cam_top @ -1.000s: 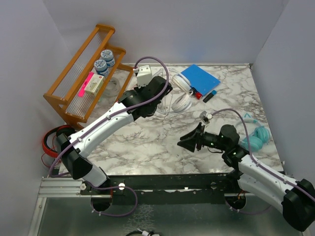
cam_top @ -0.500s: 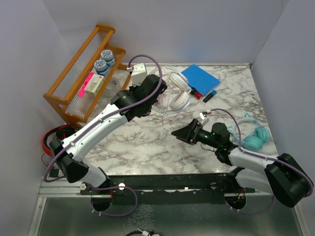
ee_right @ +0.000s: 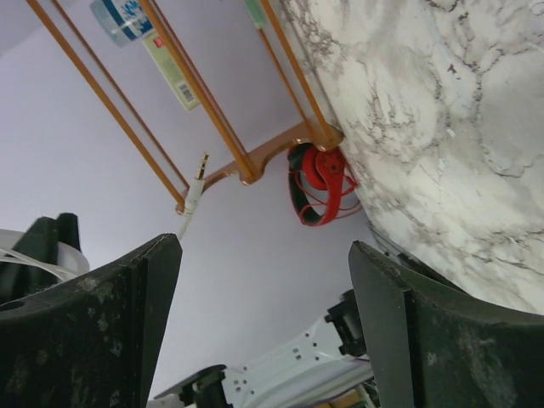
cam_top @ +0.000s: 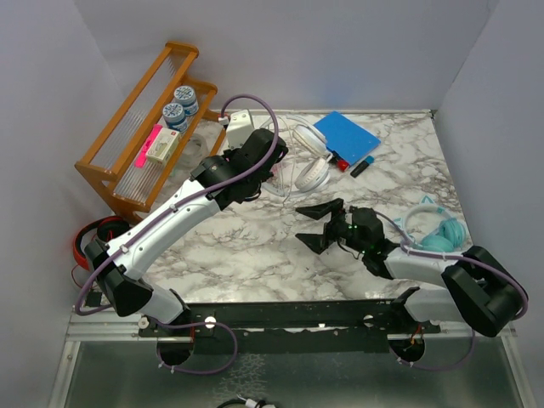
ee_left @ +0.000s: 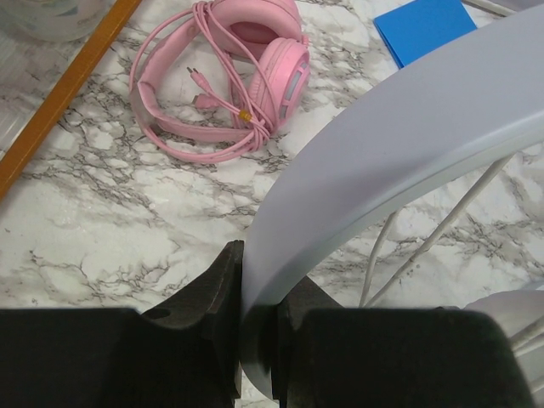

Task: Wrap the headphones
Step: Wrap the headphones cable around the headphones.

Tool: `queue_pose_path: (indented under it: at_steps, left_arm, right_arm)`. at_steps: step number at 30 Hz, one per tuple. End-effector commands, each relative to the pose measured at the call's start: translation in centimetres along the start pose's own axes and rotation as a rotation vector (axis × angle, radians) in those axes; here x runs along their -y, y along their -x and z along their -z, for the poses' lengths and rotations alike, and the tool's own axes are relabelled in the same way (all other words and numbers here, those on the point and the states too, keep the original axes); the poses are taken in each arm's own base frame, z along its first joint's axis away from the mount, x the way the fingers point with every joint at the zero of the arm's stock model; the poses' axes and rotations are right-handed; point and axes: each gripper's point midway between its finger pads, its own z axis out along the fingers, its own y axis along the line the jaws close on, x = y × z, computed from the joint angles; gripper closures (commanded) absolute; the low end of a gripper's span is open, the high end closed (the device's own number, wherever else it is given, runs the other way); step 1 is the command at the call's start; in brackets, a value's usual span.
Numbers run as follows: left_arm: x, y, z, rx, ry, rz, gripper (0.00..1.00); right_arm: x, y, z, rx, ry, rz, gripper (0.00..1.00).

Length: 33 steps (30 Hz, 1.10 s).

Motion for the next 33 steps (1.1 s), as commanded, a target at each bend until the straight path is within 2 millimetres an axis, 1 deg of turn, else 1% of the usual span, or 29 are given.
queue_pose_path:
  at_steps: [1,3,6,13,16,18,21,25,28,31,32,33]
  left_arm:
    - [0.9,1.0,0.6,0.015,-0.051,0.080,1.00]
    - [1.0,0.9,0.6,0.012,-0.052,0.082,1.00]
    - [0.9,0.9,0.7,0.012,-0.056,0.086,1.00]
    - [0.9,0.9,0.9,0.008,-0.065,0.094,1.00]
    - [1.1,1.0,0.9,0.006,-0.075,0.098,1.00]
    - [1.2,1.0,1.0,0.003,-0.079,0.099,1.00]
    - [1.2,1.0,1.0,0.002,-0.083,0.102,1.00]
    - [1.2,0.8,1.1,-0.005,-0.089,0.103,1.00]
    - [1.2,0.6,1.1,-0.008,-0.090,0.101,1.00]
    - [1.1,0.6,1.2,-0.010,-0.092,0.101,1.00]
    - [1.1,0.6,1.2,-0.010,-0.094,0.101,1.00]
    - [1.1,0.5,1.3,-0.012,-0.097,0.101,1.00]
  right_arm:
    - [-3.3,0.1,-0.6,0.040,0.112,-0.144,0.14]
    - [-4.2,-0.3,-1.0,0.038,0.130,-0.140,0.18]
    - [-4.9,-1.0,-1.5,0.027,0.139,-0.138,0.23]
    - [-5.4,-1.5,-2.6,0.009,0.155,-0.147,0.33]
    - [-5.2,-1.7,-3.0,-0.004,0.156,-0.150,0.40]
    - [-5.1,-1.9,-3.3,-0.008,0.159,-0.153,0.47]
    - [-5.2,-1.7,-3.6,0.002,0.170,-0.146,0.62]
    - [-4.9,-1.6,-4.1,0.009,0.162,-0.133,0.63]
    - [-5.0,-1.7,-4.5,0.003,0.170,-0.125,0.75]
    - [-5.1,-1.8,-4.7,0.001,0.169,-0.118,0.76]
    - [-5.1,-1.7,-4.8,0.003,0.171,-0.113,0.79]
    - [-5.2,-1.7,-4.8,0.006,0.176,-0.102,0.85]
